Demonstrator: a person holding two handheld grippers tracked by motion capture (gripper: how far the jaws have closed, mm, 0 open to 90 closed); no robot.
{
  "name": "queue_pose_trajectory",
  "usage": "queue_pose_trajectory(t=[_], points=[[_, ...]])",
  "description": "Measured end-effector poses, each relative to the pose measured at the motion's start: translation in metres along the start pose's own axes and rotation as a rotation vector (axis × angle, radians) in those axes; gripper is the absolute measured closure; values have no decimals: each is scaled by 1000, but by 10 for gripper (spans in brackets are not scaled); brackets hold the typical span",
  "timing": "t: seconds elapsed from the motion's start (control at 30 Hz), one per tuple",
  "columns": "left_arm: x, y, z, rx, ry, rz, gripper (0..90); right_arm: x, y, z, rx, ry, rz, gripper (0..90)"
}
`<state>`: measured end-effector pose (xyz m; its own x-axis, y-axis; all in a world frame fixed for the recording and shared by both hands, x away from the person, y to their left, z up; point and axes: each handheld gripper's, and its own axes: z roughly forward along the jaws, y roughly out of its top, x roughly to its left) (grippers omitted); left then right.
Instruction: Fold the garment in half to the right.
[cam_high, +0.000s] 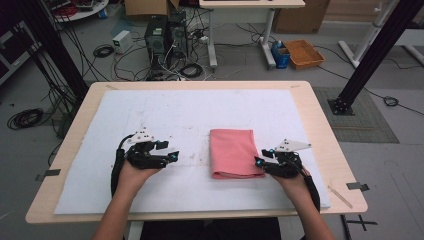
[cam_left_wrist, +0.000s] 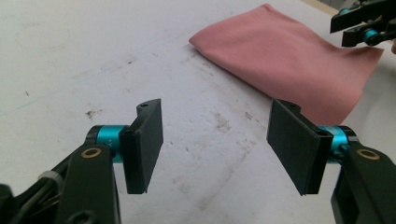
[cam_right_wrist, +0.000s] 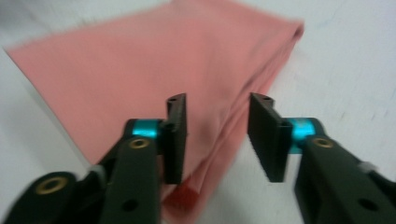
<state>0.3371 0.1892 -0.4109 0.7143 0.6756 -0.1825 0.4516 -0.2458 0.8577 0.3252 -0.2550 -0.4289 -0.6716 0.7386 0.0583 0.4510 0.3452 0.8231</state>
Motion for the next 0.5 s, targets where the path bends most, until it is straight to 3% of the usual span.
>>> queue_pose_trajectory(t=[0.17, 0.37, 0.5], points=[[3, 6, -8, -55, -12, 14, 351, -6, 26, -10, -85, -31, -33, 383], [6, 7, -11, -60, -5, 12, 329, -10, 39, -11, -166, -34, -2, 305], [5, 7, -12, -65, -5, 26, 324, -13, 34, -11, -144, -26, -6, 286]])
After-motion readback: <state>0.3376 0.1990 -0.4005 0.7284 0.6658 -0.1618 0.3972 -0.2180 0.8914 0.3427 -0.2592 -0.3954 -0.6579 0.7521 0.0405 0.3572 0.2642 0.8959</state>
